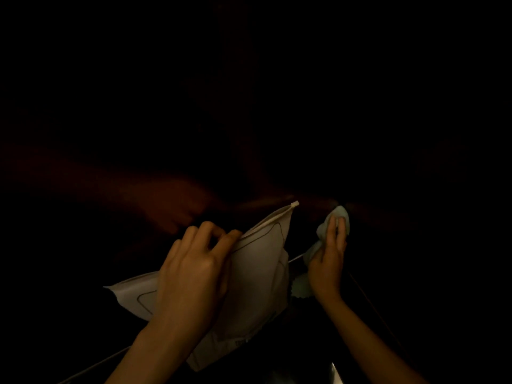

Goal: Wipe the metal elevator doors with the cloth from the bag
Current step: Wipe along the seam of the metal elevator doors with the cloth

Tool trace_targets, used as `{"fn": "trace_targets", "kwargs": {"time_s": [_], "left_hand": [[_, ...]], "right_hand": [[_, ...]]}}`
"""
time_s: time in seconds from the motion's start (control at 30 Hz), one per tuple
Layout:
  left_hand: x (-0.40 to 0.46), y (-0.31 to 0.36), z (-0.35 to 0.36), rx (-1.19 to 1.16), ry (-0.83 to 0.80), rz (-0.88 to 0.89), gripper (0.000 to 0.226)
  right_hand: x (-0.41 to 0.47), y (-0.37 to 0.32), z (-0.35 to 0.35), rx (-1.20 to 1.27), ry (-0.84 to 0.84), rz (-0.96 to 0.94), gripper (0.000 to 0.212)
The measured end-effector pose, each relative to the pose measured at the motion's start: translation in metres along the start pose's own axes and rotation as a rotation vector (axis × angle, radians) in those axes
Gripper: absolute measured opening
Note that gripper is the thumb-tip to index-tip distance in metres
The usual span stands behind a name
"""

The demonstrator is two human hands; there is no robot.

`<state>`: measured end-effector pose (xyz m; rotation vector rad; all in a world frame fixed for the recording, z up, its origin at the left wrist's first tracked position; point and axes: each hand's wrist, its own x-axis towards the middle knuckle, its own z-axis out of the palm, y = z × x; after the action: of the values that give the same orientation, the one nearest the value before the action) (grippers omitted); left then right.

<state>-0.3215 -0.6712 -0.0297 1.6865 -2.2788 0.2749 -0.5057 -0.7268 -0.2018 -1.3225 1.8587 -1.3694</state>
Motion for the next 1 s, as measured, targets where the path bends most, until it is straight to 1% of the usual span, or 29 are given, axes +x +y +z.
{"fn": "trace_targets", "kwargs": {"time_s": [0.13, 0.23, 0.3, 0.4, 0.47, 0.53, 0.63, 0.7, 0.73, 0.87, 0.93, 1.0], "left_hand": [[-0.007, 0.002, 0.007, -0.006, -0.041, -0.031, 0.045], [-0.008, 0.003, 0.009, -0.019, -0.033, -0.032, 0.045], [-0.008, 0.004, 0.010, -0.031, -0.015, -0.035, 0.044], [-0.008, 0.005, 0.013, -0.051, 0.001, -0.028, 0.043], [-0.009, 0.003, 0.010, -0.073, 0.014, -0.020, 0.042], [-0.009, 0.000, 0.007, -0.113, 0.032, -0.030, 0.041], [-0.012, 0.000, 0.004, -0.184, 0.061, -0.066, 0.039], [-0.017, 0.003, 0.004, -0.208, 0.070, -0.091, 0.037], [-0.018, 0.005, 0.005, -0.217, 0.069, -0.102, 0.037], [-0.017, 0.010, 0.002, -0.244, 0.086, -0.109, 0.036], [-0.015, 0.010, -0.002, -0.255, 0.105, -0.110, 0.035], [-0.013, 0.010, -0.007, -0.264, 0.120, -0.118, 0.034]], "right_hand": [[-0.007, 0.023, 0.005, -0.013, -0.059, 0.093, 0.078], [-0.008, 0.030, 0.000, -0.002, -0.135, 0.170, 0.075], [-0.004, 0.024, -0.008, -0.008, -0.142, 0.126, 0.076], [0.005, -0.001, -0.018, 0.012, -0.100, 0.034, 0.075], [0.013, -0.028, -0.024, 0.024, -0.060, -0.020, 0.073], [0.023, -0.054, -0.029, 0.023, 0.002, -0.115, 0.070], [0.030, -0.075, -0.037, 0.047, 0.062, -0.217, 0.068], [0.029, -0.073, -0.039, 0.033, 0.058, -0.222, 0.068], [0.027, -0.067, -0.038, 0.015, 0.036, -0.194, 0.068], [0.017, -0.044, -0.039, -0.109, -0.095, -0.093, 0.076], [0.017, -0.052, -0.044, -0.065, -0.092, -0.081, 0.076], [0.021, -0.074, -0.052, 0.020, -0.044, -0.111, 0.073]]}}
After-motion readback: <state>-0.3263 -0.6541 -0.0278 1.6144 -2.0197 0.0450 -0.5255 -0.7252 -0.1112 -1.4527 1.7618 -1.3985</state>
